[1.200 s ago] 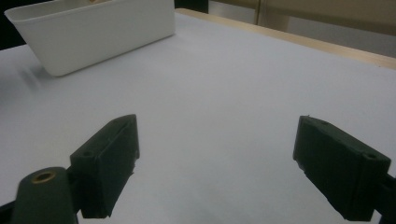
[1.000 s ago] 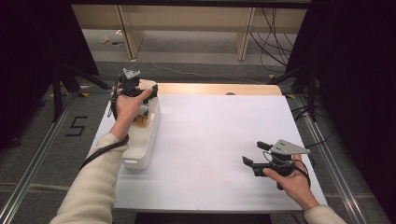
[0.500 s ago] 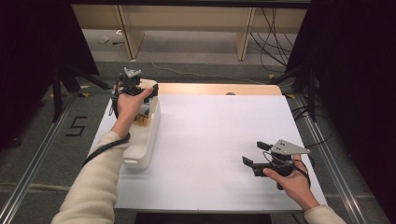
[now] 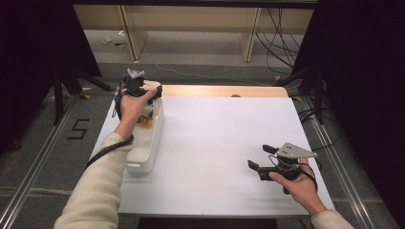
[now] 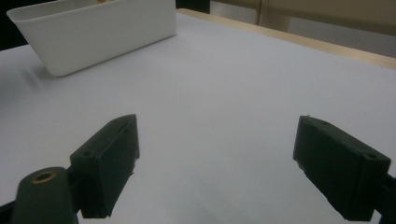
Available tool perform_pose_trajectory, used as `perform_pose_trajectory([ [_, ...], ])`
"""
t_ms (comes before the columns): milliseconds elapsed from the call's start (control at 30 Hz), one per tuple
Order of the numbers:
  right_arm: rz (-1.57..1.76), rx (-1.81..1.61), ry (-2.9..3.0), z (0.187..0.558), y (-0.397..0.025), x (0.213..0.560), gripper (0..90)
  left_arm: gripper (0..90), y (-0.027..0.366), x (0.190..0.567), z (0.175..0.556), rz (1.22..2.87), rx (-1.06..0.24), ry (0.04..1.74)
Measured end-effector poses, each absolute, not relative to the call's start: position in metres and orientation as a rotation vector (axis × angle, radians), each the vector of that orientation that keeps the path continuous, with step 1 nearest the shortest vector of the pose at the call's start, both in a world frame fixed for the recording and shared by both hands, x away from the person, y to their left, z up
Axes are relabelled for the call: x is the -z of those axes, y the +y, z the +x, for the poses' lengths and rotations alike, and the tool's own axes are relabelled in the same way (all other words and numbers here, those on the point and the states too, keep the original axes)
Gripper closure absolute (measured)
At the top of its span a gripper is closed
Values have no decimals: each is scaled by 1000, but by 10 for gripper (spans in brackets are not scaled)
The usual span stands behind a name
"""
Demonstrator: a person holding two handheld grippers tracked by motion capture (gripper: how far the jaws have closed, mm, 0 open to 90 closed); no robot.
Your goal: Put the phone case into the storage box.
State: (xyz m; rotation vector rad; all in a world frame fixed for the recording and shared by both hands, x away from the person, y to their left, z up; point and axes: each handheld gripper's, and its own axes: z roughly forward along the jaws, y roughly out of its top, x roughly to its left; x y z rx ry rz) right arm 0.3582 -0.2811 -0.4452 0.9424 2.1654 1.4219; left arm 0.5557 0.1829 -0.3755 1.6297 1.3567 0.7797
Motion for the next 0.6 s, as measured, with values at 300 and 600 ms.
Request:
perform_pose_trajectory([
  [300,942,-1418,2168,358,-281,445,154,107,184,375,557,1631,-782,1360],
  [600,940,-1419,2169,358,-281,445,154,107,185,376,559,1629,-777,1365],
])
